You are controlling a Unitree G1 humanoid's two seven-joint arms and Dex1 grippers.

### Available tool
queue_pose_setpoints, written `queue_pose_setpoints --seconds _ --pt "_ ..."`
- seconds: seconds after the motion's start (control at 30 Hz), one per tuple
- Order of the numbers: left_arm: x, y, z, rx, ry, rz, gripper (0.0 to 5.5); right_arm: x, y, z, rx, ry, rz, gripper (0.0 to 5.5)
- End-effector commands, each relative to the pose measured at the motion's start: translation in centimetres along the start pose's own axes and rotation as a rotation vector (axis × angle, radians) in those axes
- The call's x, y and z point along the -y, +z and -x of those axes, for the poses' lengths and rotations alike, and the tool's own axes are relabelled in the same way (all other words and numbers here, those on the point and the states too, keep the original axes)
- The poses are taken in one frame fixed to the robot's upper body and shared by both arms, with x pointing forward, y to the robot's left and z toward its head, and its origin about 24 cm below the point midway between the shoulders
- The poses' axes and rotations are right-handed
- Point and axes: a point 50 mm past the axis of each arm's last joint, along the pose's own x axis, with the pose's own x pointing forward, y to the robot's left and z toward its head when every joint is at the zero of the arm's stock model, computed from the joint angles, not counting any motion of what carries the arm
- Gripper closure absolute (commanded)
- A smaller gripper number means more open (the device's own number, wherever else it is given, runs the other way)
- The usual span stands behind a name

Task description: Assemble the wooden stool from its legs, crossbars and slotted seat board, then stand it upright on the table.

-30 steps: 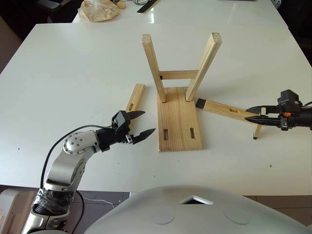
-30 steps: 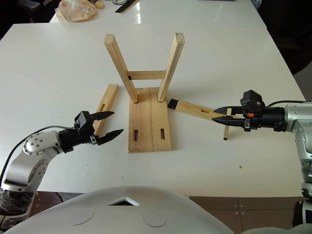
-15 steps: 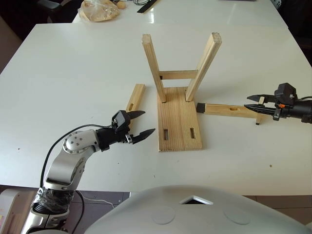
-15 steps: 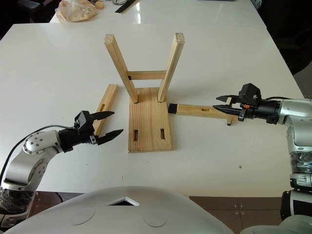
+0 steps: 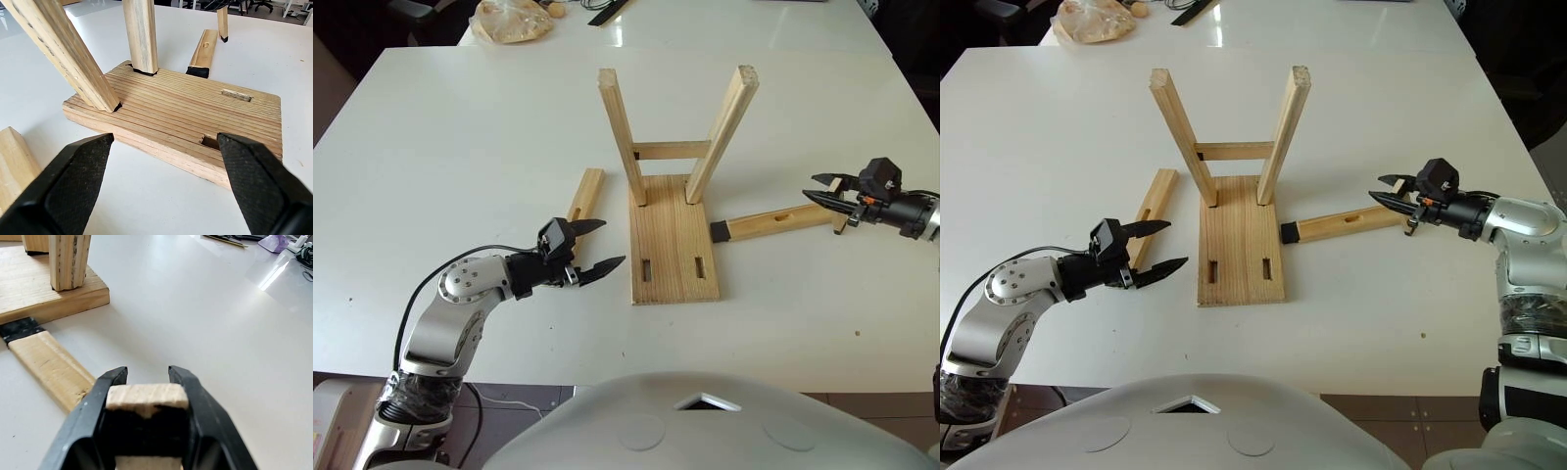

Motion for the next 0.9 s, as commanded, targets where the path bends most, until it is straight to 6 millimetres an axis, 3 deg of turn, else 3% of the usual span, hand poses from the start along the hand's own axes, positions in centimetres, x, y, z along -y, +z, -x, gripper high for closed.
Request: queue_pose_setpoints --seconds 0.03,0.2,0.3,0.47,0.63,0.9 --pt "0.1 0.9 0.0 0.038 0.012 0.006 1.58 0.3 5.3 0.7 0.202 -0.008 -0.032 4.17" --pt "-0.5 4.4 -2.1 0.238 0.103 0.054 1.58 -0.6 11.5 1.3 0.428 0.071 -0.126 4.17" --pt "0.6 5.6 -3.9 0.309 0.084 0.101 1.58 -1.9 14.1 1.5 0.532 0.171 -0.205 4.17" --pt "2.6 6.2 -5.9 0.325 0.031 0.118 1.58 -4.7 15.6 0.6 0.589 0.297 -0.317 4.17" --pt "3.2 7.6 -6.6 0.372 -0.017 0.113 1.58 -7.3 17.3 -1.9 0.664 0.308 -0.327 4.17" --pt "3.4 8.1 -8.5 0.367 -0.056 0.124 1.58 -8.9 19.5 -4.4 0.783 0.307 -0.385 4.17"
